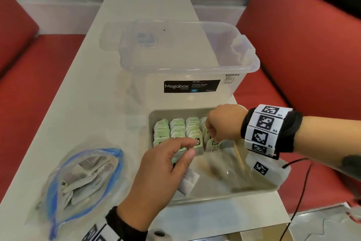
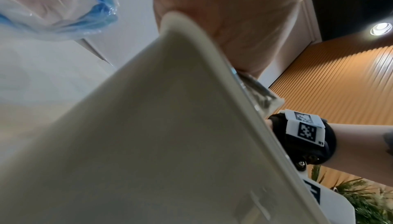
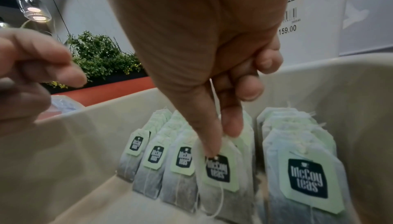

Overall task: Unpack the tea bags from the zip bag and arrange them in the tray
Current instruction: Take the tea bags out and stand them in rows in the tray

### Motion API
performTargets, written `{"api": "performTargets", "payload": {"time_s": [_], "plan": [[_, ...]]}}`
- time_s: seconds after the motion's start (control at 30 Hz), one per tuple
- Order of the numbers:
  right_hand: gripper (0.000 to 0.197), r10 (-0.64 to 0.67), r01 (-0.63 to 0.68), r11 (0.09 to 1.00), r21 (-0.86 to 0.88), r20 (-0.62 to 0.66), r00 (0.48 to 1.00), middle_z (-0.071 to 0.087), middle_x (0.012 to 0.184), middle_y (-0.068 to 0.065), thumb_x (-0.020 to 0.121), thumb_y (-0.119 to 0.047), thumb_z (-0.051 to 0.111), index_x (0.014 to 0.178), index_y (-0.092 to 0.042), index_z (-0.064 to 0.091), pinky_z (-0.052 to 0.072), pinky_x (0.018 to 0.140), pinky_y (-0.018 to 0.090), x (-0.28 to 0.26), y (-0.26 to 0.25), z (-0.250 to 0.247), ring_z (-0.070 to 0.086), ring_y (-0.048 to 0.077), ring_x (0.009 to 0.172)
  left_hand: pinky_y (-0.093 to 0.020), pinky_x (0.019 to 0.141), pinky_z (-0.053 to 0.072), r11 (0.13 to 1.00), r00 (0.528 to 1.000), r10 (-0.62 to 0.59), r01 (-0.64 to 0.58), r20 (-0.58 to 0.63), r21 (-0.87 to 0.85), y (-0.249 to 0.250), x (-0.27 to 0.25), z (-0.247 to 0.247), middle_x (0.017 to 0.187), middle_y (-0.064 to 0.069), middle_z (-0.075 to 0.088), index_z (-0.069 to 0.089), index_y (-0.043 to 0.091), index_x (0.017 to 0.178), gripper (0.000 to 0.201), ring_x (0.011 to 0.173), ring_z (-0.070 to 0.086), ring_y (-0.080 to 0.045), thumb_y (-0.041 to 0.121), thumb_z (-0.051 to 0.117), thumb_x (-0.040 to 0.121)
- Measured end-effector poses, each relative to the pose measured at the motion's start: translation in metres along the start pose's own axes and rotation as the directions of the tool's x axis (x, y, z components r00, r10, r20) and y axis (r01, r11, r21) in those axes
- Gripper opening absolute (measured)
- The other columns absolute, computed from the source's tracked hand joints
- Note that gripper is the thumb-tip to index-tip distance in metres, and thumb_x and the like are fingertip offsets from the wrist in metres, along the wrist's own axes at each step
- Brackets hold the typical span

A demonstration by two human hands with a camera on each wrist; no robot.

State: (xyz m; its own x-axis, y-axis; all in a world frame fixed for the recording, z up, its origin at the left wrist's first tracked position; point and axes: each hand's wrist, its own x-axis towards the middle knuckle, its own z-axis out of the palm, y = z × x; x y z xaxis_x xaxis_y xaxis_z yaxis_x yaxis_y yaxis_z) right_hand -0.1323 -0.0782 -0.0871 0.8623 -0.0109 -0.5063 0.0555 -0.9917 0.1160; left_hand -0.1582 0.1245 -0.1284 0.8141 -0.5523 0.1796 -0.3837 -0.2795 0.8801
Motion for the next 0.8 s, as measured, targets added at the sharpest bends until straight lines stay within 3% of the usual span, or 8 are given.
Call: {"api": "performTargets", "payload": {"time_s": [0.2,0.43,0.8], "plan": [[0.015,0.021,-0.021,1.0,-0.011,-0.004,1.0,0.068,0.092,0.003,0.082,-0.021,0.059,0.091,-0.018,0.07,0.042,0.064,0.025,0.0063,-0.0015,0.0024,0.062,0.023,0.085,0.0,0.077,0.036,1.0,1.0,-0.006,0.006,0.022,0.004,0.0,-0.0004,-0.0006,0.106,0.035,0.058,0.06,0.051,0.093,0.02,0.098,0.054,0.013,0.031,0.06,0.087],[0.012,0.041,-0.04,0.999,-0.033,0.005,0.999,0.068,0.088,0.0,0.079,-0.022,0.06,0.087,-0.02,0.069,0.041,0.06,0.024,0.009,-0.0005,0.007,0.059,0.02,0.076,-0.001,0.079,0.036,1.0,1.0,0.004,-0.004,0.015,0.024,-0.0019,0.0,0.0001,0.109,0.038,0.055,0.059,0.053,0.093,0.015,0.1,0.053,0.015,0.041,0.056,0.085],[0.016,0.06,-0.06,0.998,0.002,-0.048,0.997,0.065,0.084,-0.001,0.075,-0.031,0.069,0.085,-0.019,0.066,0.033,0.049,0.02,0.0054,0.0054,0.0087,0.055,0.019,0.072,-0.003,0.076,0.039,0.999,0.999,-0.03,0.028,-0.046,-0.04,-0.0047,-0.0004,0.0009,0.099,0.031,0.062,0.062,0.047,0.094,0.012,0.093,0.059,0.008,0.049,0.055,0.085]]}}
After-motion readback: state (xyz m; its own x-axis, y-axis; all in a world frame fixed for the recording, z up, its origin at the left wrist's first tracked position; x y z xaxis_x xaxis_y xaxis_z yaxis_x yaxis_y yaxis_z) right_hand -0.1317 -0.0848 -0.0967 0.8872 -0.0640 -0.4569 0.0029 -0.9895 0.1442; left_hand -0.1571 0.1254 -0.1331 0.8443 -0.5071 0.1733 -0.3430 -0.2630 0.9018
